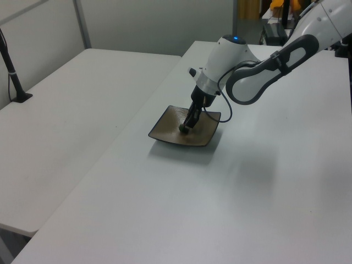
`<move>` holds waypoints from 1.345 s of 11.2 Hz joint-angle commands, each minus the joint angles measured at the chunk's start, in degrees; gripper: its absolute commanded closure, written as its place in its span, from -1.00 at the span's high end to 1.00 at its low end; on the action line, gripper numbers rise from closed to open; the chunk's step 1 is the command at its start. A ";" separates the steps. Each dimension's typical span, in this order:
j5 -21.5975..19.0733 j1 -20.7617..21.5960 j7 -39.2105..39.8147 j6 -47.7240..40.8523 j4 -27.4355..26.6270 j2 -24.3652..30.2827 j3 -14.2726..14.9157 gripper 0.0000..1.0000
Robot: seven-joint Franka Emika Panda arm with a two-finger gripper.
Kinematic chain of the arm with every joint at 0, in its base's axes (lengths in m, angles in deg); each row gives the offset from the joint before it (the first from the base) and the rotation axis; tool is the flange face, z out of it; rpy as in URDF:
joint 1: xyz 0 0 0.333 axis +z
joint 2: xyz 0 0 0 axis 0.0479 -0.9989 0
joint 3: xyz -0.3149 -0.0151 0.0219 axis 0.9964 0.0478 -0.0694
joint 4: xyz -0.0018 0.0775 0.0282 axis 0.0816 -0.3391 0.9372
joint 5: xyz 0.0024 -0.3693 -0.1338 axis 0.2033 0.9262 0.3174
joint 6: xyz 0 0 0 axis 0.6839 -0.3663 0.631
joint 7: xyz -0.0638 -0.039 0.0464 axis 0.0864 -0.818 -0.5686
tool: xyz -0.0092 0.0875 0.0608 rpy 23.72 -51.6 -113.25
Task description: Strawberries on a ceramic plate
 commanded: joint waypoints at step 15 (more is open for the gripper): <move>-0.32 -4.82 -6.72 -61.96 -1.53 38.99 6.67 1.00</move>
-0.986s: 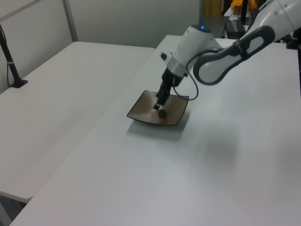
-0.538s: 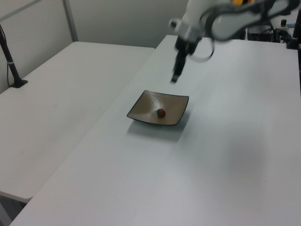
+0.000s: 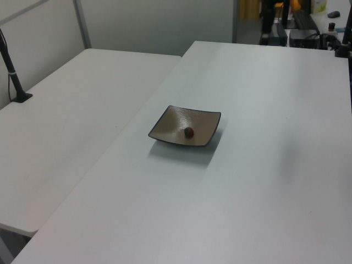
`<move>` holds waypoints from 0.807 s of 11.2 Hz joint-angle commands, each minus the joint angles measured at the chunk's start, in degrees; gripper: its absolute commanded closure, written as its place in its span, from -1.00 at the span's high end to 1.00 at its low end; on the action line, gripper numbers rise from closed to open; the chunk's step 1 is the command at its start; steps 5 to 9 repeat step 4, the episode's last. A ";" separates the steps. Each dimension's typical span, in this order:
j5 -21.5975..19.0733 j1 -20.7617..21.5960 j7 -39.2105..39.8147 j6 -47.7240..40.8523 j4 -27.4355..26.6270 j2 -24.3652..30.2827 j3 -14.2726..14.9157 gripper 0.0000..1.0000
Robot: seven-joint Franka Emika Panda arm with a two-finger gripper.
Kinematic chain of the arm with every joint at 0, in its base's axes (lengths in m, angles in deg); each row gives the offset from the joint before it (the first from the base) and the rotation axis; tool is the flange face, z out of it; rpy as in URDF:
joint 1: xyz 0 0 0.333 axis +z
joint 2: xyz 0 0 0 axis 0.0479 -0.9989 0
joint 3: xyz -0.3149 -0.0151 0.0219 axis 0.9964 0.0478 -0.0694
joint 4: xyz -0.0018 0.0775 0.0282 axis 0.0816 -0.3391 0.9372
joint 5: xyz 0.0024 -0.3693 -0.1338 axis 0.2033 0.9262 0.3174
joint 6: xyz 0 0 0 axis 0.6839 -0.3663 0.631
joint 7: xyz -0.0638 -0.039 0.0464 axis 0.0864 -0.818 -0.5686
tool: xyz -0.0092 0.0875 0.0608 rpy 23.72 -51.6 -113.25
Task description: Strawberries on a ceramic plate
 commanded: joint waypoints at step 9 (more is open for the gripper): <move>0.48 0.95 -5.12 1.26 -2.29 1.83 1.41 1.00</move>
